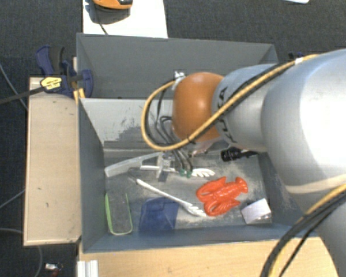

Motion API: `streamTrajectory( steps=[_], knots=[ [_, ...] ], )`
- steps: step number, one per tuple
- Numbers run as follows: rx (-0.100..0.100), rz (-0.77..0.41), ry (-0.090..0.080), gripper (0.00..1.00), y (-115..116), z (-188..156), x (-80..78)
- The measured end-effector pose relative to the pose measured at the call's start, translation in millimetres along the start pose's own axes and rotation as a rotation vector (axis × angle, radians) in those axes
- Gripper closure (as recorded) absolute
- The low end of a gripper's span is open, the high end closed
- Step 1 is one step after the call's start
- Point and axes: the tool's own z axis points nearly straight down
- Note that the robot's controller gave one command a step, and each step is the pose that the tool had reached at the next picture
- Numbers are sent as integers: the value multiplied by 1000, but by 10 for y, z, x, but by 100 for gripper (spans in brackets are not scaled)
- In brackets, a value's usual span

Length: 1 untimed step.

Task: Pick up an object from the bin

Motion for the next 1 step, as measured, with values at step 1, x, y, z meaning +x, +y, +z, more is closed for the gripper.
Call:
streamTrajectory(
  steps=[1],
  knots=[
    [1,-1,3,100,59,-599,-50]
  ],
)
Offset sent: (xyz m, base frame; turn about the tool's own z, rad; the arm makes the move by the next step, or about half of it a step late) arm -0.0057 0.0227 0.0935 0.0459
